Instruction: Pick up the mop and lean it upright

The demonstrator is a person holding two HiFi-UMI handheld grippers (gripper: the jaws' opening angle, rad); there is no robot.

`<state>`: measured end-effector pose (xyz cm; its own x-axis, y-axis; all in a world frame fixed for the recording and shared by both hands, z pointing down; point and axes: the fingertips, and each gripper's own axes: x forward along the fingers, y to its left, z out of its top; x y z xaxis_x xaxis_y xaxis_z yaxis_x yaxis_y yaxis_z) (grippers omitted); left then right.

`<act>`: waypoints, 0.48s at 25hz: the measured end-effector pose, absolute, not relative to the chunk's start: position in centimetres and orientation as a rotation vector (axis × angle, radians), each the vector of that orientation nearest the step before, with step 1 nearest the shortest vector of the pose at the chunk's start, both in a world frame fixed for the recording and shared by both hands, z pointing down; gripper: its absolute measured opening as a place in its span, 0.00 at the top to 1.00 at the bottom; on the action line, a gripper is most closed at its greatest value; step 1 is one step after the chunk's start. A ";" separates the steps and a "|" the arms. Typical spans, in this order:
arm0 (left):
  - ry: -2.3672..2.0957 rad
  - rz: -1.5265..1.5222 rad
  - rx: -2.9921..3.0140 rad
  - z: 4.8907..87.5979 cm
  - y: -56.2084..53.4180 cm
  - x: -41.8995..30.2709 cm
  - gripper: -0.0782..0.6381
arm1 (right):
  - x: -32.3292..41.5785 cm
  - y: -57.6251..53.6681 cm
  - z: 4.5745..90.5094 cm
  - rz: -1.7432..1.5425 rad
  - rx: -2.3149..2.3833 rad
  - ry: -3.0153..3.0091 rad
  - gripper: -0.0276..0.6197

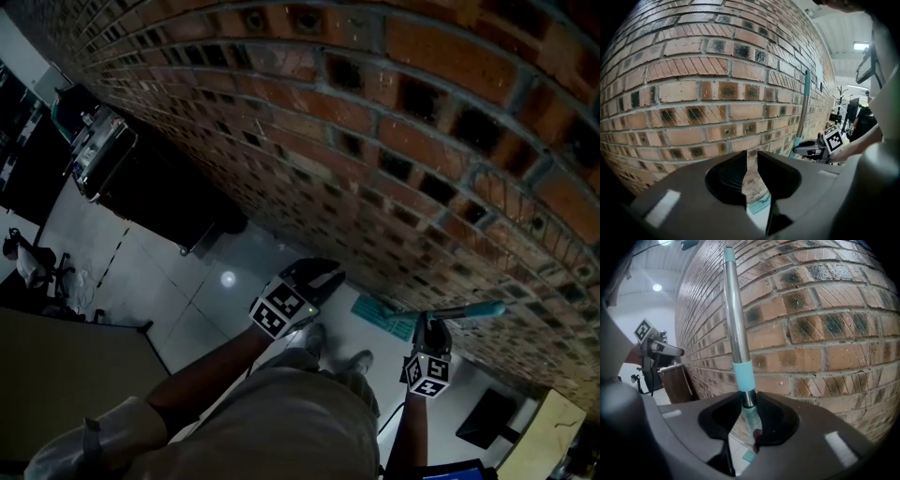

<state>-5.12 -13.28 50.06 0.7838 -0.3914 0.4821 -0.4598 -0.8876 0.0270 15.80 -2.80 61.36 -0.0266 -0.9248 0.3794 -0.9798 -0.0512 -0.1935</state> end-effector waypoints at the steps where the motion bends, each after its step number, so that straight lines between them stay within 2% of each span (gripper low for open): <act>1: -0.679 0.719 2.829 50.2 -13.3 -5.2 0.76 | 15.7 -2.9 61.7 0.631 2.095 -2.065 0.79; 12: -0.646 0.764 2.819 51.5 -13.1 -5.2 0.76 | 14.6 -3.6 65.5 0.673 2.068 -2.057 0.79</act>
<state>-5.24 -13.07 51.52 0.7776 -0.3663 0.5110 -0.4431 -0.8959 0.0319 14.58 -3.61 65.48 -0.0401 -0.9111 0.4103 -0.9774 -0.0496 -0.2055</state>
